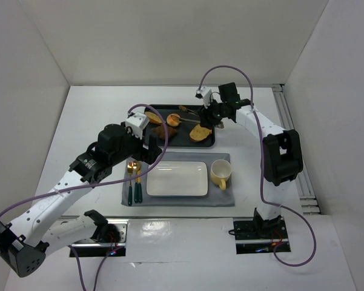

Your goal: Place the bread

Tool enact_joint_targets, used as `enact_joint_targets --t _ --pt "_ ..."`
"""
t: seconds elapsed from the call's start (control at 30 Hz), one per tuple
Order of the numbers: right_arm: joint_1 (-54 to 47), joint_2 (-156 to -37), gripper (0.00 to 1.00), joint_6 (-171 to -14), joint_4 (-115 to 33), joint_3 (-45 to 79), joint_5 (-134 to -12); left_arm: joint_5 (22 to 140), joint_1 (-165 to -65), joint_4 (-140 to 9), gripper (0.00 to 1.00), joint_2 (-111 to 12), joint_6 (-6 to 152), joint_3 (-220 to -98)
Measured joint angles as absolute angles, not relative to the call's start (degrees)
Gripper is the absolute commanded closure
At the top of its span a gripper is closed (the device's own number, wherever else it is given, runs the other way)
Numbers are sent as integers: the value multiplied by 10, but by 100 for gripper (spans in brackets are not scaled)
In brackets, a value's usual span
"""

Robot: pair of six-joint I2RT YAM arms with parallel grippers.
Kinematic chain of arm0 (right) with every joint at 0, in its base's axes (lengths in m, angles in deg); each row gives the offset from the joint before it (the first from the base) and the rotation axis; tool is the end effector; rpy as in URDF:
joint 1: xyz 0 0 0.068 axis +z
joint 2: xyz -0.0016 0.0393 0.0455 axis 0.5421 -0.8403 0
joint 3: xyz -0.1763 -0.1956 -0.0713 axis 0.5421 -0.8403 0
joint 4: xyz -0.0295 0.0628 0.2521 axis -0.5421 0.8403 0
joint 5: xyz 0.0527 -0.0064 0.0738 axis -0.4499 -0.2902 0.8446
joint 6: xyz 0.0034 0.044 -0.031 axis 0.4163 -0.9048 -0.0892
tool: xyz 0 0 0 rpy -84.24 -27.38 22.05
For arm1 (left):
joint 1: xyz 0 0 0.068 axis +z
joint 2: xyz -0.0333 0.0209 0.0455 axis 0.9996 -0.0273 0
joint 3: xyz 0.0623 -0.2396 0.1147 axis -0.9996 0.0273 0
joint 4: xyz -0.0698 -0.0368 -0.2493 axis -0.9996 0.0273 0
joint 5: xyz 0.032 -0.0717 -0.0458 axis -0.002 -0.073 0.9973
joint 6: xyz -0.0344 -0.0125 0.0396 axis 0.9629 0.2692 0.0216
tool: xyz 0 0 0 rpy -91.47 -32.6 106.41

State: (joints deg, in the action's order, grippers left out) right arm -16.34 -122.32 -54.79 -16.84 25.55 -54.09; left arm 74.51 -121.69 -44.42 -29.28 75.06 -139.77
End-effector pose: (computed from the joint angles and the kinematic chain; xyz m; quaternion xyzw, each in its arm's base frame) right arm 0.3948 0.1332 0.2493 -0.4389 0.7988 0.1670 0.3760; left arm 0.1817 -0.1206 0.3418 0.1486 0.8101 -0.2372 0.5152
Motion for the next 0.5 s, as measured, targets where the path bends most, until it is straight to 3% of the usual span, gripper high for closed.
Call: enact_joint_targets --t 0.5 --pt "-154 -1209 42 -550 -168 255 -536 745 -1217 -444 0 -293 751 -1398"
